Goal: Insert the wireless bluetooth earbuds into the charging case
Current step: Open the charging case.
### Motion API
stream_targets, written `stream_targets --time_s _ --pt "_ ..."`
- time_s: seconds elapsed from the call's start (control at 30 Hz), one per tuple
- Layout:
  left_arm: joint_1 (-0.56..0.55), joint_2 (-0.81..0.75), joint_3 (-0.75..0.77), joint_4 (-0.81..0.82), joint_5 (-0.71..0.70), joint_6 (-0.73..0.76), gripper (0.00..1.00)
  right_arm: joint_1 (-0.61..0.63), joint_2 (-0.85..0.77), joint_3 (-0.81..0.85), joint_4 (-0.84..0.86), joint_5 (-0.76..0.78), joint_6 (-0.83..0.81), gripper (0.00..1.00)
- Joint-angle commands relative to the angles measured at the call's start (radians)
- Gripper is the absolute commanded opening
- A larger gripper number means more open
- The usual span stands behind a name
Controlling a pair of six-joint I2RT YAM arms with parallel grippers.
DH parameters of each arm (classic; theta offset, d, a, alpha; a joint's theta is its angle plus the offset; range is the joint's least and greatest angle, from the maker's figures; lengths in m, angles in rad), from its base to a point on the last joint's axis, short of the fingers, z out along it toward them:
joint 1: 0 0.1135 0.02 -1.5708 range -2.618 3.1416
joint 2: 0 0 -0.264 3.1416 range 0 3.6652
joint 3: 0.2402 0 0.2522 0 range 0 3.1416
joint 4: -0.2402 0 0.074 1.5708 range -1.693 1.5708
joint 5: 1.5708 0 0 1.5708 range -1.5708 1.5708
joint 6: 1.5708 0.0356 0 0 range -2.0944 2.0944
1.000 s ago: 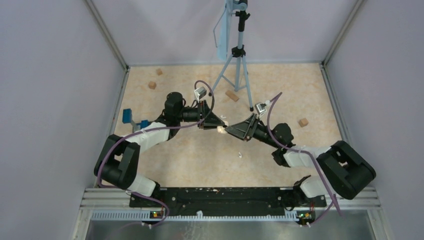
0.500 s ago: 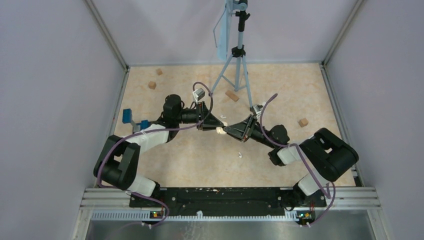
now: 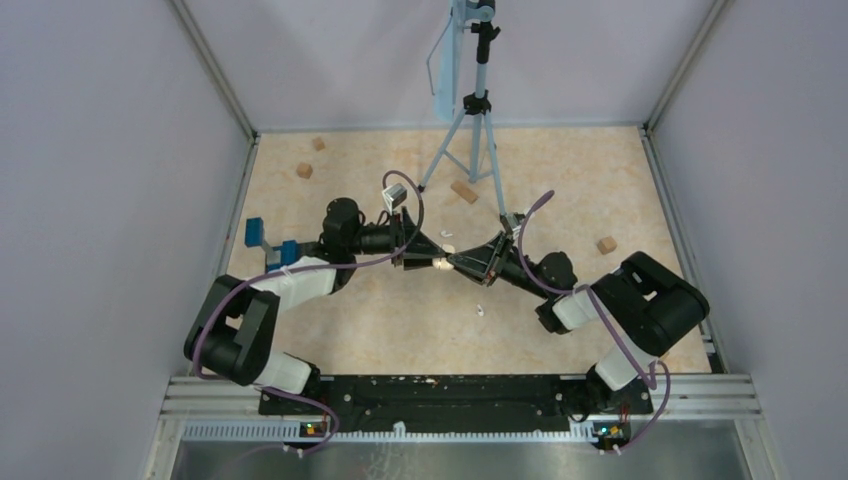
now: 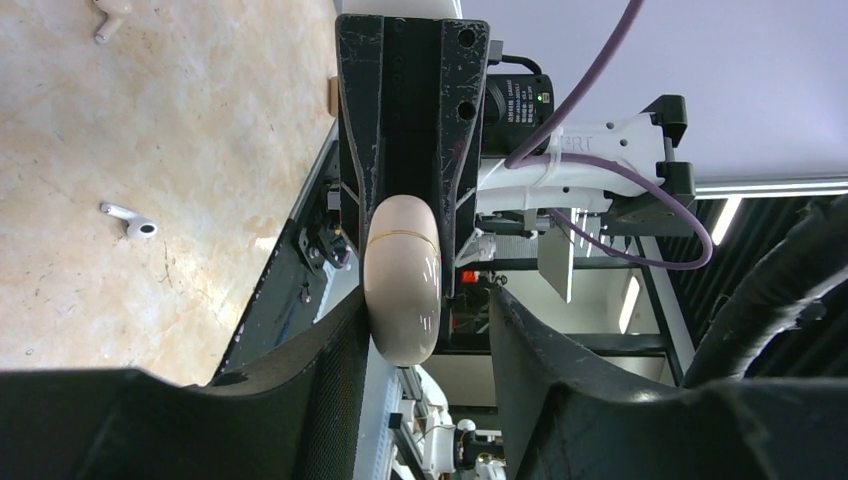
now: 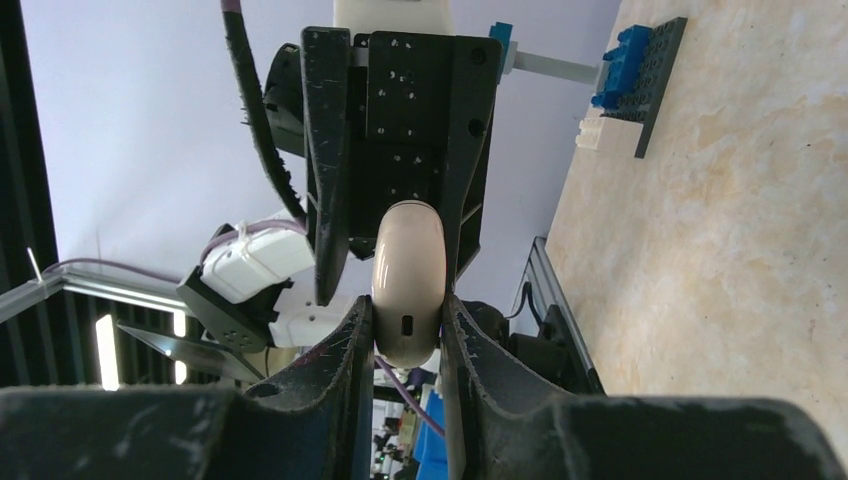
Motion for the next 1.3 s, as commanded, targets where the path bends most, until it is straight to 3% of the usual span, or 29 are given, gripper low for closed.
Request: stream_targets --time_s 0.0,0.43,0.67,0.9,1.1,1.13,1.27 --pt "-0.005 -0.044 -0.011 0.09 0.026 -0.018 0.48 -0.002 0.009 -0.014 0.211 0.033 -0.012 0.0" --pt "-0.006 -0.063 -0.037 0.13 -0.002 -0.059 0.17 -0.001 0.006 -0.019 0.211 0.014 -0.006 0.0" --pt "-0.005 -0.081 -0.07 0.338 0.011 -0.165 0.01 -0.001 0.007 0.002 0.21 -0.031 -0.008 0.0" --pt "-0.001 -0.04 -0.141 0.712 -0.028 -0.399 0.0 -0.003 0.012 0.018 0.21 -0.049 0.007 0.0" --pt "0.0 0.017 -0.14 0.901 -0.048 -0.525 0.0 -0.004 0.019 0.051 0.209 -0.079 0.018 0.0" --pt "-0.001 0.023 -0.136 0.938 -0.05 -0.542 0.0 -0.005 0.023 0.049 0.208 -0.079 0.02 0.01" --pt "-0.001 0.042 -0.123 1.028 -0.064 -0.602 0.0 -0.017 0.029 0.023 0.207 -0.062 0.031 0.32"
